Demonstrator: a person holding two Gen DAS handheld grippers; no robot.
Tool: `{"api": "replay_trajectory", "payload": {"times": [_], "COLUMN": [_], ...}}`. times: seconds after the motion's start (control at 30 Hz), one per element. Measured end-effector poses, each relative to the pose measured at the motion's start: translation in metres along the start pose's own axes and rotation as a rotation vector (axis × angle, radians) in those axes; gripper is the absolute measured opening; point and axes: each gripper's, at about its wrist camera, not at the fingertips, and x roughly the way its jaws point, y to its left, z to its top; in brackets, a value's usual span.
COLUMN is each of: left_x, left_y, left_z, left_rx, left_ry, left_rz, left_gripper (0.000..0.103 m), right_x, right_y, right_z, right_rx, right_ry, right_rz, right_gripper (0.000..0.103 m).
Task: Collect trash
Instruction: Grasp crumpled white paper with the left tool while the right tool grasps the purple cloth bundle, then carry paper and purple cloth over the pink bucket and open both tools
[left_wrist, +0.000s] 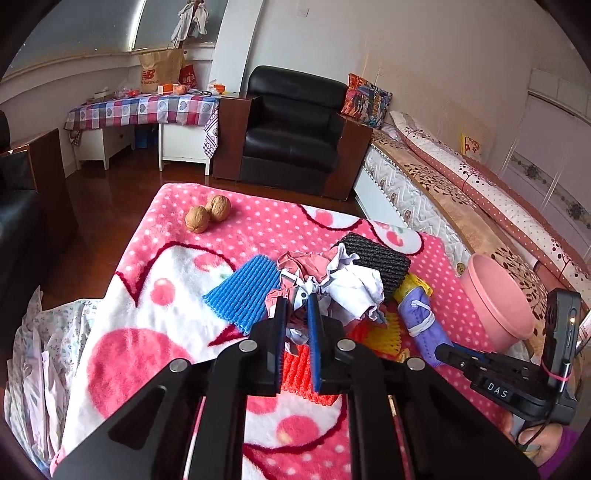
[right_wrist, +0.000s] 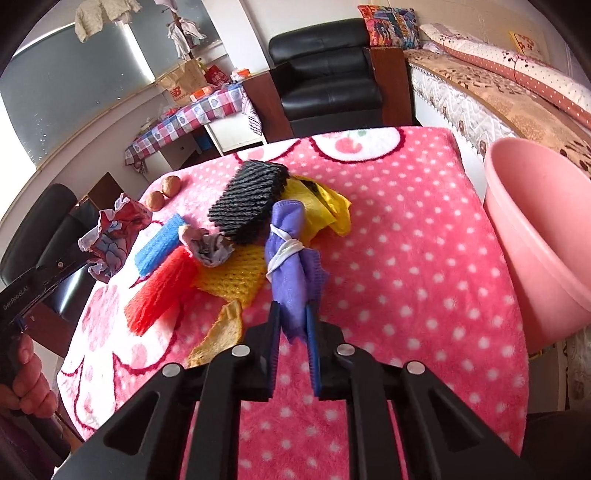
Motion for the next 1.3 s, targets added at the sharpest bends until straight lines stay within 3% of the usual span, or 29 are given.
{"api": "replay_trajectory", "payload": {"times": [0.37, 0.6, 1.0, 1.3], "left_x": [-0.034, -0.034, 0.010, 0.056], "left_y": [-0.040, -0.096, -0.217, -0.270], "left_z": [0.010, 0.019, 0.018, 0.010], "left_rx": [0.044, 0.112, 0.254, 0.318], "left_ry": [-0.083, -0.099, -0.076, -0.011], "left_rz": [-0.100, -0.191, -0.348, -0.385], "left_gripper": [0.010, 0.010, 0.011, 0.011], "right_x": [-0.066, -0.108, -0.156, -0.145], "right_y": [0.001, -0.032, -0.126, -0.176], "right_z": [0.005, 0.014, 0.017, 0.014], "right_rx": [0.003, 0.063, 0.191, 0.272], "right_ry": [-0.150, -0.247, -0.327, -0.304], "right_rz": [0.015, -0.044, -0.214, -0.275], "right_gripper": [0.012, 0.012, 0.012, 0.012]}}
